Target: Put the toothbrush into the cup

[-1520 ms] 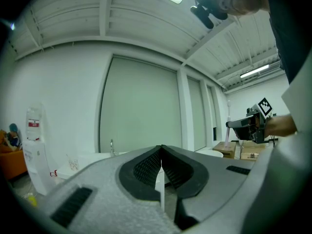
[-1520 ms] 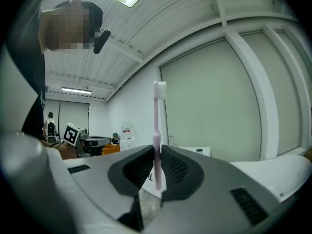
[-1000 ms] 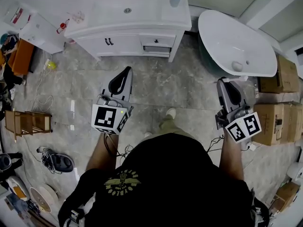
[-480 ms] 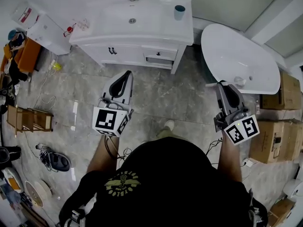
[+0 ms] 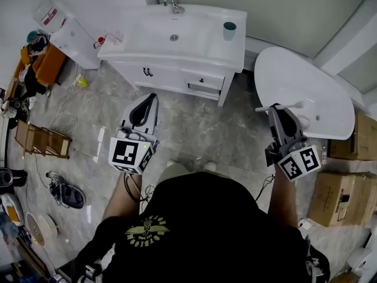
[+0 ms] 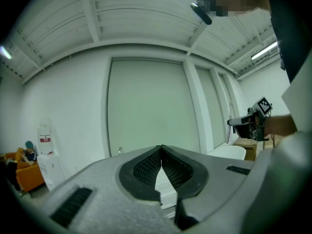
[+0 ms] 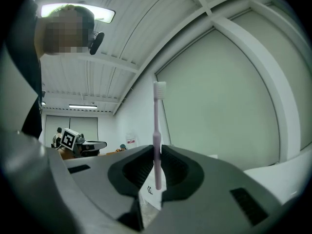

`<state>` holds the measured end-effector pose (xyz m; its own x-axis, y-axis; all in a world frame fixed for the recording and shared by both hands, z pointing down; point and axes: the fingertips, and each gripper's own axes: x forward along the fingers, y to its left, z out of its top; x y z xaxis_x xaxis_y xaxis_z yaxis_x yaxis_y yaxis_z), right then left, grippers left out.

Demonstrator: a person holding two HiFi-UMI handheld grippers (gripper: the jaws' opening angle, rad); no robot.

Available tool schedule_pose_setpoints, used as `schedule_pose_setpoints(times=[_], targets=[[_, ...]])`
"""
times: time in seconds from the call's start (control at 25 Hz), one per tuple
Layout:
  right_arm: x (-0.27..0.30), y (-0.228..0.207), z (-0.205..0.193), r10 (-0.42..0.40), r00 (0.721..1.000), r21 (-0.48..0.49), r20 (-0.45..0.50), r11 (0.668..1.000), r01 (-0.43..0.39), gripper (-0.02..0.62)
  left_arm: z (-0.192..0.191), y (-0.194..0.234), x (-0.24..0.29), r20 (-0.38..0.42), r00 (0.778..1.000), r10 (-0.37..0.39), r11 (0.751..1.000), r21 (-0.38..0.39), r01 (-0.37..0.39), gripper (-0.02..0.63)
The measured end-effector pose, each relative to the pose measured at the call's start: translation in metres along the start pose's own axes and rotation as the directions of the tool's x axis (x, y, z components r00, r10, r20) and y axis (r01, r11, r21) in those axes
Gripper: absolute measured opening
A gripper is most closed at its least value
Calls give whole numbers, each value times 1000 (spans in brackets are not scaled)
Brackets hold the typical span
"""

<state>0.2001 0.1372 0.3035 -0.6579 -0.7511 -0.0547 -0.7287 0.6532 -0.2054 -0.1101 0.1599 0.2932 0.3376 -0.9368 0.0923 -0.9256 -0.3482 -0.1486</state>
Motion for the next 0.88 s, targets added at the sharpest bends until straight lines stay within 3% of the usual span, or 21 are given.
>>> schedule_pose_setpoints(times=[0.16,0.56,0.88], targets=[[-9,-6,2,-14,1000,3,11,1000,14,49,3,-2,0,8,1000,8,1000,-13,-8,11],[-24,-19,-8,-88,996,1,11,996,88,49,1,-23,28,37,996,-86,996,-9,87,11],[-12,-12,-8,-76,997,-29,-22,997,75,49,-9,-22,45,38,992,-116,992,-45,118,11]])
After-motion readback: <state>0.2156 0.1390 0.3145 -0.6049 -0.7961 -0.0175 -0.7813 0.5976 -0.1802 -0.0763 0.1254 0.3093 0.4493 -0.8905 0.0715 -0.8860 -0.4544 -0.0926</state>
